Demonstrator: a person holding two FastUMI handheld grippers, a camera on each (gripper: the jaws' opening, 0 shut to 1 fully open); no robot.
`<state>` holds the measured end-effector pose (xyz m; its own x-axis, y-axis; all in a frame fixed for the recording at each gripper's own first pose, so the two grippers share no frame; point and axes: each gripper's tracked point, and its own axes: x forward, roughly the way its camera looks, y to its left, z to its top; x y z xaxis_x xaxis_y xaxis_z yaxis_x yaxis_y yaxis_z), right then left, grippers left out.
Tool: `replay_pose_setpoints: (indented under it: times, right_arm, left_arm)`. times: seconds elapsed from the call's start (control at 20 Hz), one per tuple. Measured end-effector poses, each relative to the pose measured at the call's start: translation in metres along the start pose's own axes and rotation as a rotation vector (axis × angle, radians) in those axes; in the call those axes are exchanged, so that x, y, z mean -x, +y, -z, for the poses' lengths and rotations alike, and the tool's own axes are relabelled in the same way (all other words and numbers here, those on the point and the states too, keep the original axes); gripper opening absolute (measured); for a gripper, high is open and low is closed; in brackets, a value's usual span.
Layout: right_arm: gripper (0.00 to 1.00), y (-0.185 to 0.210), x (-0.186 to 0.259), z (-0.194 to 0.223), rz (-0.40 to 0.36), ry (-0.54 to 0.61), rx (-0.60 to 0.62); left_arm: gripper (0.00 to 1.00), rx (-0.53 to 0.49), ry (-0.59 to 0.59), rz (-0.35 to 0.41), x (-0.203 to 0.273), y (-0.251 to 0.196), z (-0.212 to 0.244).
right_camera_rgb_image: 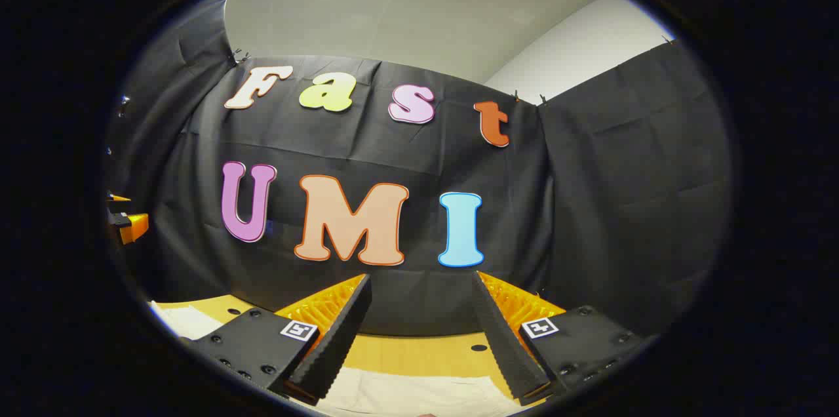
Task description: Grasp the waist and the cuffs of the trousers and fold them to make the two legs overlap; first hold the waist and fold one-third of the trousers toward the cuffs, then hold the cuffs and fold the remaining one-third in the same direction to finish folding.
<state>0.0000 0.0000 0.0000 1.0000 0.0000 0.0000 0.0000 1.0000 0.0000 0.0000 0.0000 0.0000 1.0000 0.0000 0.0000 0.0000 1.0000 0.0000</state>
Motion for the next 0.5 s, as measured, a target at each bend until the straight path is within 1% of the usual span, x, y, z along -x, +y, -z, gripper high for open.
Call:
replay_pose_setpoints:
  times: [0.05, 0.1, 0.2, 0.25, 0.45, 0.5]
  right_arm:
    - [0.97, -0.002, -0.003, 0.0, 0.004, 0.002, 0.002]
    - [0.97, -0.005, -0.006, 0.001, 0.007, 0.003, 0.004]
    - [0.97, -0.006, -0.01, 0.003, 0.005, 0.006, 0.001]
    - [0.97, -0.005, -0.011, 0.004, 0.003, 0.008, 0.001]
    - [0.97, -0.001, -0.014, 0.006, -0.009, 0.013, 0.012]
    - [0.97, 0.0, -0.014, 0.007, -0.015, 0.014, 0.017]
  left_arm:
    - [0.92, 0.001, -0.009, 0.001, -0.001, -0.001, -0.004]
    - [0.94, -0.001, -0.009, 0.005, -0.004, -0.005, -0.004]
    - [0.92, -0.009, -0.009, 0.008, -0.007, -0.007, -0.004]
    - [0.94, -0.006, -0.007, 0.009, -0.009, -0.008, -0.004]
    - [0.93, 0.006, 0.01, 0.012, -0.013, -0.012, 0.0]
    - [0.94, 0.003, 0.012, 0.011, -0.013, -0.012, 0.002]
